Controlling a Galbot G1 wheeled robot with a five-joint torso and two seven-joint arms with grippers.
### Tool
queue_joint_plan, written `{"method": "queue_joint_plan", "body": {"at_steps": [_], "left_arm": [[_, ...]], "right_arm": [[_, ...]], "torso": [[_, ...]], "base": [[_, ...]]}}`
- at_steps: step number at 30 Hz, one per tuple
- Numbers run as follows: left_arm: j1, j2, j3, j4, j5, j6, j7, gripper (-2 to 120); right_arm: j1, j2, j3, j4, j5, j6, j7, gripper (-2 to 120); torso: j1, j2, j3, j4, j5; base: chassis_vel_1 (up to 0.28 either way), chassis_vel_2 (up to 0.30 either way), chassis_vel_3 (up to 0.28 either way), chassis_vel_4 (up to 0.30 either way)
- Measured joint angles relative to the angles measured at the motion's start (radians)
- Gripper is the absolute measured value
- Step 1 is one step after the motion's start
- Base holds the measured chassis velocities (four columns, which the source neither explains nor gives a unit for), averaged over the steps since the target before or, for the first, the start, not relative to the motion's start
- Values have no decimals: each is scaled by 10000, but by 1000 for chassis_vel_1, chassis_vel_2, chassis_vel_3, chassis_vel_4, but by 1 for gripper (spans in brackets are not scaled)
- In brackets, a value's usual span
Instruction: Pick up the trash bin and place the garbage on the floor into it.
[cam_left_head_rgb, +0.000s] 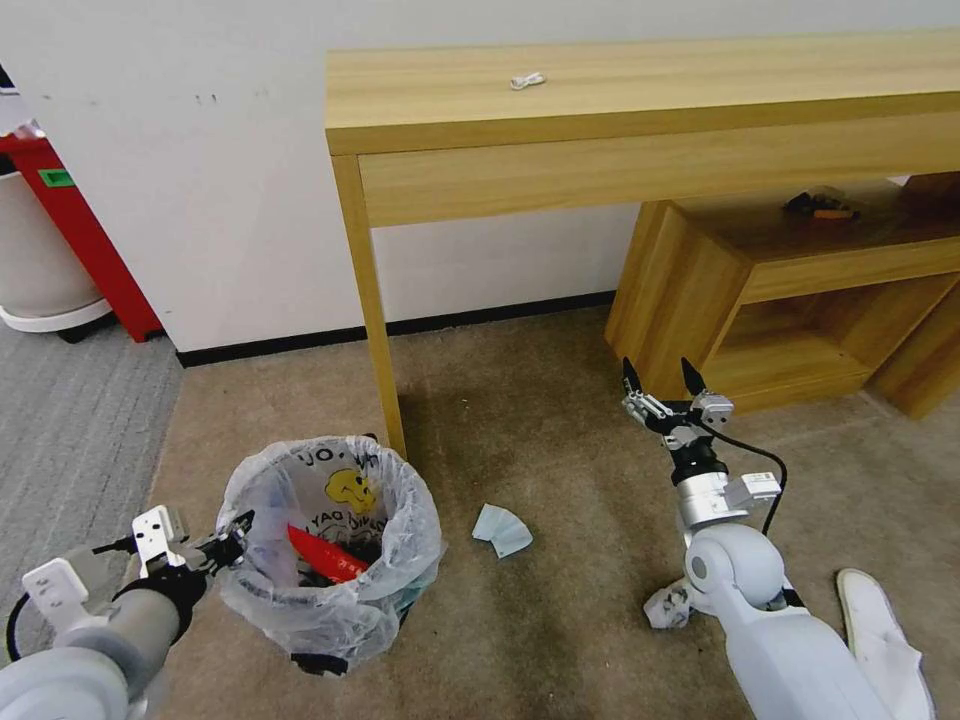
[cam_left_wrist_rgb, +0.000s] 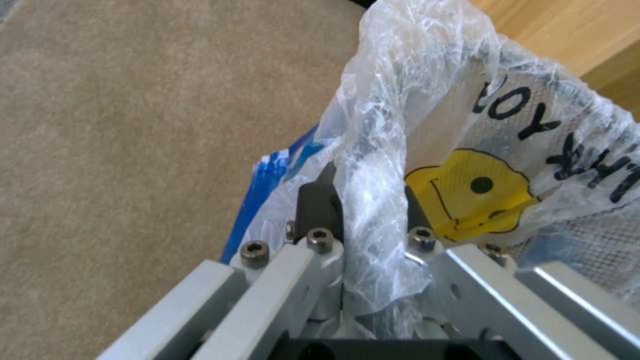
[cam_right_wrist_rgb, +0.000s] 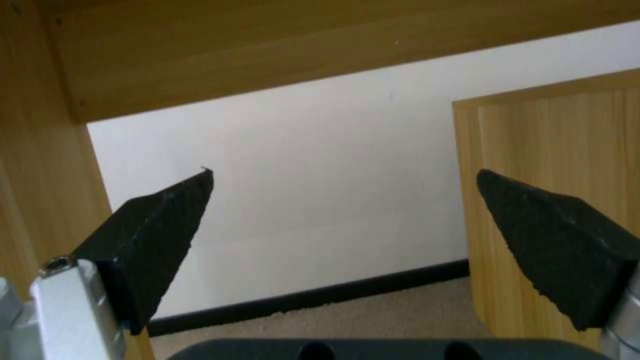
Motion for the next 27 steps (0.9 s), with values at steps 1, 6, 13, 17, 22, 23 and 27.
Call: {"method": "queue_joint_plan", "body": {"at_steps": [1, 6, 13, 17, 22, 23, 27], "left_arm": [[0, 0, 0, 0, 0, 0, 0, 3], [89, -17, 63, -51, 180, 84, 108, 3], [140, -11, 43, -90, 174, 154, 123, 3], [151, -4, 27, -74, 162, 159, 123, 3], [128, 17, -11, 46, 167, 152, 129, 3], [121, 21, -12, 81, 171, 126, 129, 3], [90, 20, -15, 181, 175, 32, 130, 3]], "right_arm": [[0, 0, 0, 0, 0, 0, 0, 100], [-32, -14, 15, 41, 10, 1, 0, 100], [-24, 47, -20, 41, 9, 1, -4, 100], [-16, 54, -49, 42, 4, 0, -5, 100], [-23, 44, -52, 45, -4, -3, -4, 100], [-35, 44, -58, 48, -5, -3, -4, 100], [-47, -9, -126, 43, -19, -20, 6, 100]], "torso": [[0, 0, 0, 0, 0], [0, 0, 1, 2, 0], [0, 0, 1, 2, 0], [0, 0, 1, 3, -1], [0, 1, 1, 0, -1], [0, 0, 1, -2, -1], [0, 0, 1, -2, -1]], "base": [[0, 0, 0, 0], [0, 0, 0, 0], [0, 0, 0, 0], [0, 0, 0, 0], [0, 0, 0, 0], [0, 0, 0, 0], [0, 0, 0, 0]]}}
